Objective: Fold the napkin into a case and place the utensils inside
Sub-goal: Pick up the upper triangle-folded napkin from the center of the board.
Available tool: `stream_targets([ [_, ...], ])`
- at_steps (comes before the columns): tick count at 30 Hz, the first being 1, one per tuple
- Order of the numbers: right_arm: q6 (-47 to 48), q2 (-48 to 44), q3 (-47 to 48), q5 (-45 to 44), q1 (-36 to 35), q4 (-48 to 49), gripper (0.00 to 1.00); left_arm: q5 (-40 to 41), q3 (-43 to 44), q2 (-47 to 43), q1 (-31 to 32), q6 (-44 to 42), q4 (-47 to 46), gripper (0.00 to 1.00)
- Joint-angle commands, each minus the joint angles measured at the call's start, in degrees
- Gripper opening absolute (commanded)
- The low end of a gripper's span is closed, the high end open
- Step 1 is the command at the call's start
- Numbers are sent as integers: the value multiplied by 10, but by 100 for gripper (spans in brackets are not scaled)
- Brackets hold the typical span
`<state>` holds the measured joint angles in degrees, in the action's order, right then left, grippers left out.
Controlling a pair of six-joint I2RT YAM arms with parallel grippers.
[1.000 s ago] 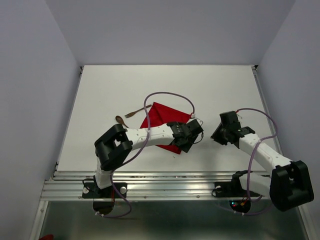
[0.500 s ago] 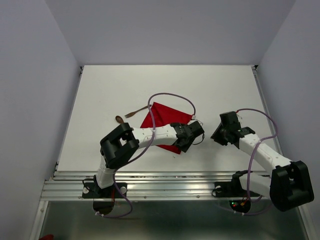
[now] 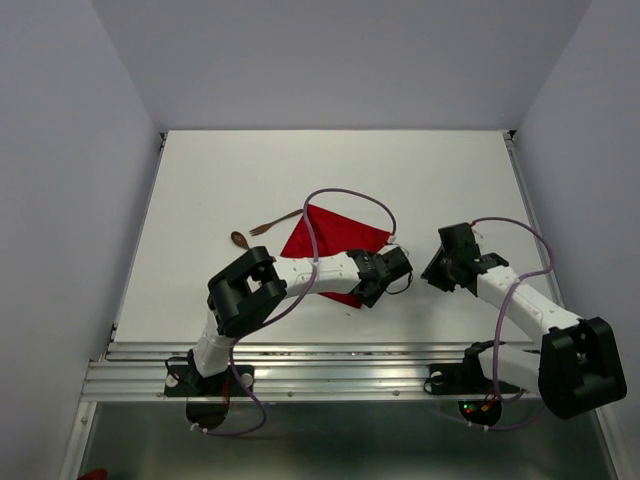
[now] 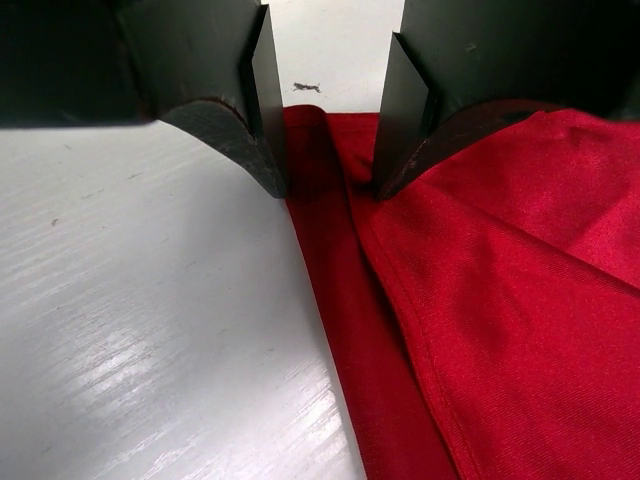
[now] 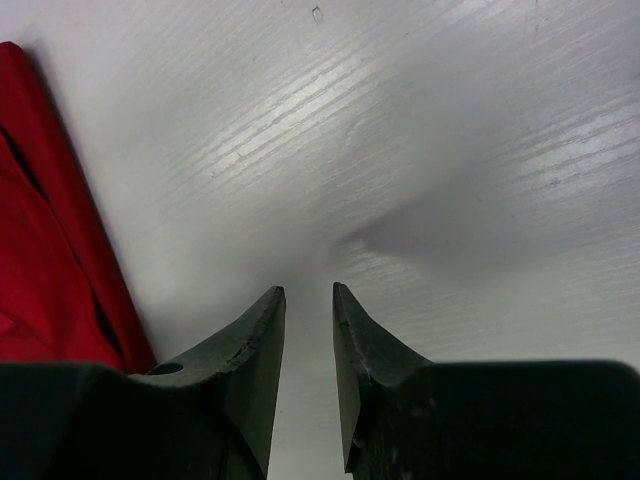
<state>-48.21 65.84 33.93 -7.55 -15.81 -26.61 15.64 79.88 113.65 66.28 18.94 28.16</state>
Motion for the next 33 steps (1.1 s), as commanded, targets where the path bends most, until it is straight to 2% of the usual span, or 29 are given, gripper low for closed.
stream_targets([
  [1,5,4,14,-6,3,2,32,29,29,2,8,-11,18,50],
  [11,7,10,16,-8,3,2,32,65,39,-40,25,-11,36,50],
  [22,6,9,19,-5,3,2,32,45,19,-33,27,-15,15,49],
  [25,7,4,18,-5,3,2,32,35,16,-31,28,-17,12,42],
  [33,6,-9,7,-5,3,0,32,11,-1,-25,28,-27,-2,42],
])
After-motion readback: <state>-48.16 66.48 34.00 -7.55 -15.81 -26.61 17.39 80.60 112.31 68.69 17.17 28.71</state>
